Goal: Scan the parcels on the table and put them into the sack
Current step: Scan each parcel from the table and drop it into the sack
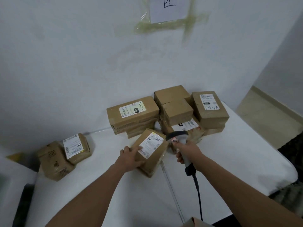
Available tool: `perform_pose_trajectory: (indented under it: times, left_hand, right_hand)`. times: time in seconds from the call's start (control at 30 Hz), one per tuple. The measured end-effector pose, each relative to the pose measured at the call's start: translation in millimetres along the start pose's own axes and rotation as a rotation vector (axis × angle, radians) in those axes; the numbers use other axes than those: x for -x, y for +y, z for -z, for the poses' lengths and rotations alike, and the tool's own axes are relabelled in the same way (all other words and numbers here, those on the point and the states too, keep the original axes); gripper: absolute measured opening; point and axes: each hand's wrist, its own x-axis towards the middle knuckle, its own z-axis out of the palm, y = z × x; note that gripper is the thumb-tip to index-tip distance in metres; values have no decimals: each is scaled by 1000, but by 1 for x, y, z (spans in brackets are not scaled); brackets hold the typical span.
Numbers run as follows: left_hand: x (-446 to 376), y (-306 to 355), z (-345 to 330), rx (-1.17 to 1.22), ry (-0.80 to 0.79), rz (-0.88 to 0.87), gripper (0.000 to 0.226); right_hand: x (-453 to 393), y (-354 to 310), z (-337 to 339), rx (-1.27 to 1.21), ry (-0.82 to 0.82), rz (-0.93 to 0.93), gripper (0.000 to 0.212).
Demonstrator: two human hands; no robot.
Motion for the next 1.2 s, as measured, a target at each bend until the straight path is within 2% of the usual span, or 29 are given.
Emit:
perform_pose_trajectory:
  times: [0.23,0.3,0.4,0.5,0.57,0.67,0.83,0.93,1.07,1.2]
  left_hand:
    - [5,-6,-5,65,-48,-54,68]
    - [6,8,-9,42,-7,1,67]
    - [14,49,-23,30,23,188,89]
    - [19,75,-36,8,-5,254,105]
    - [18,73,-36,-32,-30,219,104]
    - [8,49,-31,-25,-55,71,98]
    - [0,7,-17,-137,-86,-127,104]
    - [-2,-1,-15,-140,-79,-143,111]
    - [-1,-4,-18,-153,-79,-77,136]
    - [1,-4,-18,-145,-56,-65,144]
  right_hand:
    - [5,5,2,111,-64,5,40]
    - [7,-2,3,175,-107,9,41]
    - [12,-20,6,249,-161,1,41]
    - [15,-38,10,422,-206,68,38]
    - [17,-45,13,506,-216,92,37]
    - [19,-49,13,569,-233,95,40]
    - [15,-44,8,500,-231,29,36]
    - [16,-43,5,459,-237,6,35]
    - [18,-45,5,430,-252,3,32]
    - [22,-50,3,458,-267,7,33]
